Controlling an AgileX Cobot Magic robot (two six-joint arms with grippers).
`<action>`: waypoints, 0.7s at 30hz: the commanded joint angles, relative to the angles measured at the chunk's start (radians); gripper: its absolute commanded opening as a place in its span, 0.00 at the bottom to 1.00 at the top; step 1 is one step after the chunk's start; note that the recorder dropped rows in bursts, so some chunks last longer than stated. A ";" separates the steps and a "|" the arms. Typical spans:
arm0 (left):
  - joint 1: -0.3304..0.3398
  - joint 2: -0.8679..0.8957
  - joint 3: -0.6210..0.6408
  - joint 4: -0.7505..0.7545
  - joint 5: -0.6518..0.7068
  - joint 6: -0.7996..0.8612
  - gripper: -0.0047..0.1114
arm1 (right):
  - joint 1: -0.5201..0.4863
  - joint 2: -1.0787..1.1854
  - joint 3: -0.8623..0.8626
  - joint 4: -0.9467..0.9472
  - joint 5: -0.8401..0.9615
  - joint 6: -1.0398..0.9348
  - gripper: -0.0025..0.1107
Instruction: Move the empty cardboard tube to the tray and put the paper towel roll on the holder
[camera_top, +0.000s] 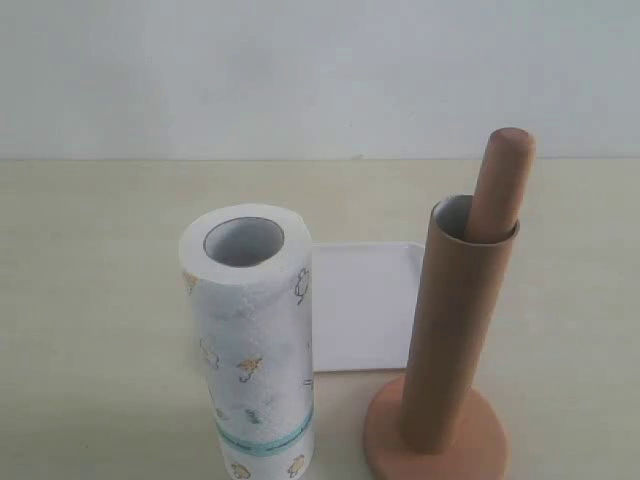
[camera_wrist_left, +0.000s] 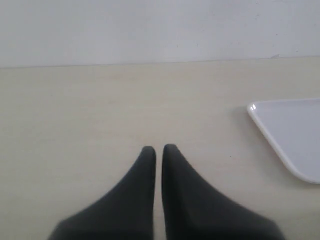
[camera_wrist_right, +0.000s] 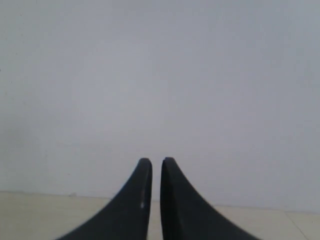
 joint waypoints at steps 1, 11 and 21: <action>0.002 -0.003 0.004 0.002 -0.008 0.002 0.08 | -0.007 0.092 -0.009 -0.001 -0.069 -0.001 0.08; 0.002 -0.003 0.004 0.002 -0.008 0.002 0.08 | -0.007 0.097 -0.009 -0.001 -0.088 0.054 0.08; 0.002 -0.003 0.004 0.002 -0.006 0.002 0.08 | 0.007 0.099 0.010 -0.001 0.015 0.217 0.05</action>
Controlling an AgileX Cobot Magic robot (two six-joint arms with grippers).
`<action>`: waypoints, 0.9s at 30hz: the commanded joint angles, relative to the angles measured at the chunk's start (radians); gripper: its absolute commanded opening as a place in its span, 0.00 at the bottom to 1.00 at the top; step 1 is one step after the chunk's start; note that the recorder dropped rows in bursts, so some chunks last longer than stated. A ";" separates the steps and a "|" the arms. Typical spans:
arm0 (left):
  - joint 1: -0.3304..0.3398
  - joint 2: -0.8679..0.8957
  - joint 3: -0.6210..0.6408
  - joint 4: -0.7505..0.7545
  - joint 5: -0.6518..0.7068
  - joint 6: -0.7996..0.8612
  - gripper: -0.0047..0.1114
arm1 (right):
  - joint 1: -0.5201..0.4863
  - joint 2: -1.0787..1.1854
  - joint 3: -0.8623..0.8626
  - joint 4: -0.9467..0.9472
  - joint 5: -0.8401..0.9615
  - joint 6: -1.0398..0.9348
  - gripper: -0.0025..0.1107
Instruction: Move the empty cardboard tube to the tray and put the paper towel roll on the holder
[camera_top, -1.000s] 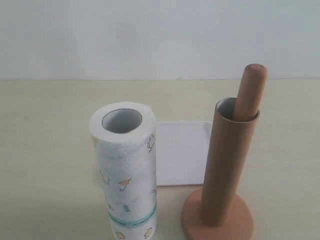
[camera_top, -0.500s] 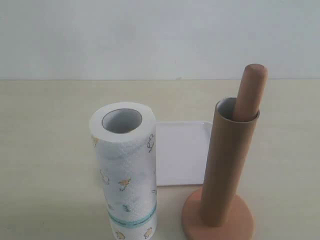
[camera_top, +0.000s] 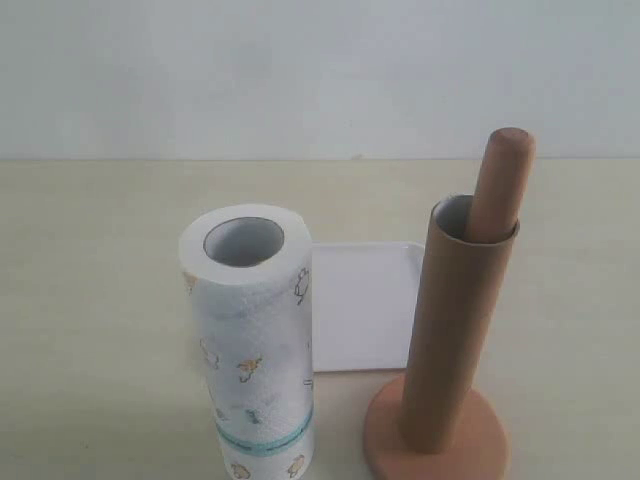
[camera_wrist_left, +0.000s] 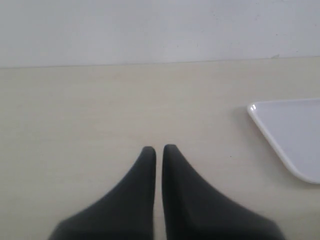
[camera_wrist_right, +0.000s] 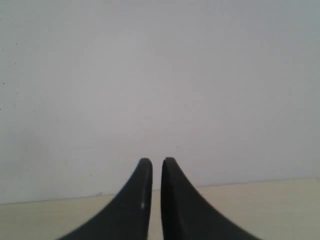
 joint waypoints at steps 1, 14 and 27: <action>0.002 -0.003 0.004 0.002 -0.006 0.002 0.08 | 0.014 0.006 0.020 -0.003 0.066 0.028 0.02; 0.002 -0.003 0.004 0.002 -0.008 0.002 0.08 | 0.332 0.106 0.058 -0.105 0.048 0.028 0.02; 0.002 -0.003 0.004 0.002 -0.006 0.002 0.08 | 0.648 0.330 0.058 -0.160 -0.009 -0.040 0.02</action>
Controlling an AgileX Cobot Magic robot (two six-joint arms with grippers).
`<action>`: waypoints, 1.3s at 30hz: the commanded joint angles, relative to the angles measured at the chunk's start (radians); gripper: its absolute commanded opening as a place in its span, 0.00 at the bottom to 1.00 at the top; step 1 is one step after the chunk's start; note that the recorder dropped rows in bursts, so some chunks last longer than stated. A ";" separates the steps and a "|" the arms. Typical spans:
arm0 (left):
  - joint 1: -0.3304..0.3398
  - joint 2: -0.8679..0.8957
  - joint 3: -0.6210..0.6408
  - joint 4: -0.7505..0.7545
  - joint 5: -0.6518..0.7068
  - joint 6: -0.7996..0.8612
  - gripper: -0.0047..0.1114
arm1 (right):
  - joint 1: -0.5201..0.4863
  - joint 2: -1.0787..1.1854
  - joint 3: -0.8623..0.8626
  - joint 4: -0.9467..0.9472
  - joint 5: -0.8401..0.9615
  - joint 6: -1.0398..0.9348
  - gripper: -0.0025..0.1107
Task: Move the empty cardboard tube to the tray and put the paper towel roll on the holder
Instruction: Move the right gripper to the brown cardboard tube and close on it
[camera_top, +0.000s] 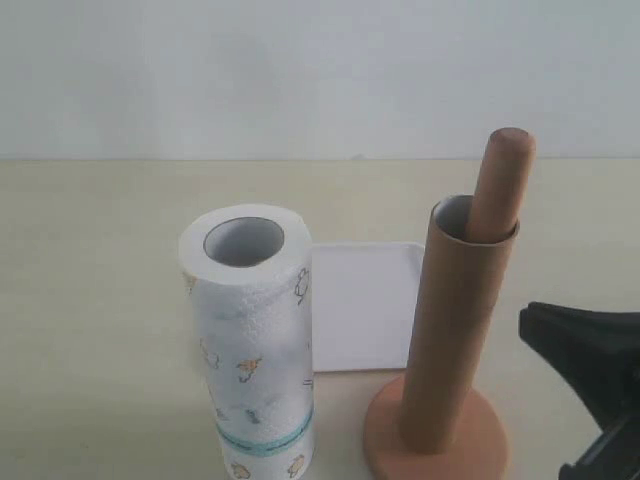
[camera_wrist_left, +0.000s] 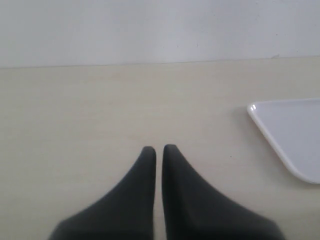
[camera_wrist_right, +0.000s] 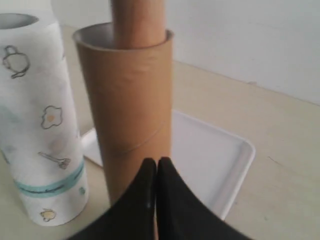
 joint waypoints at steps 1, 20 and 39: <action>0.002 -0.003 0.004 0.002 -0.006 0.002 0.08 | 0.087 0.010 0.003 -0.013 0.000 -0.012 0.02; 0.002 -0.003 0.004 0.002 -0.008 0.002 0.08 | 0.163 0.010 0.003 -0.007 0.103 0.153 0.81; 0.002 -0.003 0.004 0.002 -0.008 0.002 0.08 | 0.159 0.375 0.003 0.386 -0.474 -0.370 0.80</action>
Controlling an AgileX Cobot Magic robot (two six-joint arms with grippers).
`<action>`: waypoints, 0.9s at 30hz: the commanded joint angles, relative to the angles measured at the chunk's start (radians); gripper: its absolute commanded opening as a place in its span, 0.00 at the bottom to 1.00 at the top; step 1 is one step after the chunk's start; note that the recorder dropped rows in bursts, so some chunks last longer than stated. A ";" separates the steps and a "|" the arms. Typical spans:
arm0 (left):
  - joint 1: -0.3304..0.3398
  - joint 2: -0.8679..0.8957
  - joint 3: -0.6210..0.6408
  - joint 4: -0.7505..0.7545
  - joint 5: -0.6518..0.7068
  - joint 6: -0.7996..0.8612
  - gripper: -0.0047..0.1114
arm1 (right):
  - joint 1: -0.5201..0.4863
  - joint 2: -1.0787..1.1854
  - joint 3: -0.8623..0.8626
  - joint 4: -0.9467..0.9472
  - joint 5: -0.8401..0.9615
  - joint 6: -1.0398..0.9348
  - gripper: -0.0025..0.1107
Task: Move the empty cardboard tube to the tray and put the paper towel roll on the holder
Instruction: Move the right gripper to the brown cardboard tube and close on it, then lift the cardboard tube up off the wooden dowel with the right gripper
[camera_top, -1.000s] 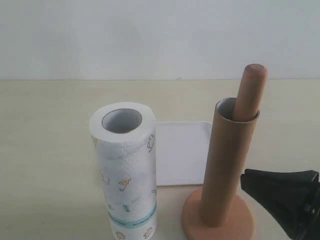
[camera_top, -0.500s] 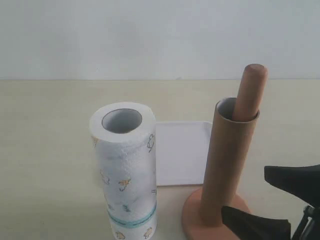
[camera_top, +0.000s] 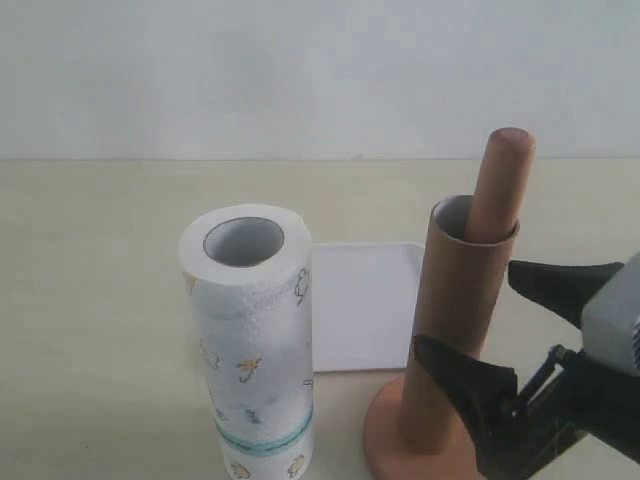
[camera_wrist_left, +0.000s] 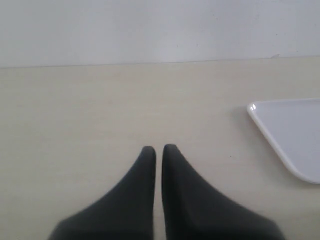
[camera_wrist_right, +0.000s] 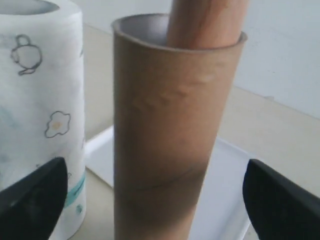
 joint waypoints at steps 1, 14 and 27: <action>0.002 -0.003 0.004 0.002 -0.008 0.002 0.08 | -0.001 0.103 0.002 0.036 -0.158 -0.006 0.79; 0.002 -0.003 0.004 0.002 -0.006 0.002 0.08 | -0.001 0.122 0.002 0.137 -0.245 0.111 0.02; 0.002 -0.003 0.004 0.002 -0.008 0.002 0.08 | 0.001 0.122 -0.001 -0.028 -0.245 0.139 0.02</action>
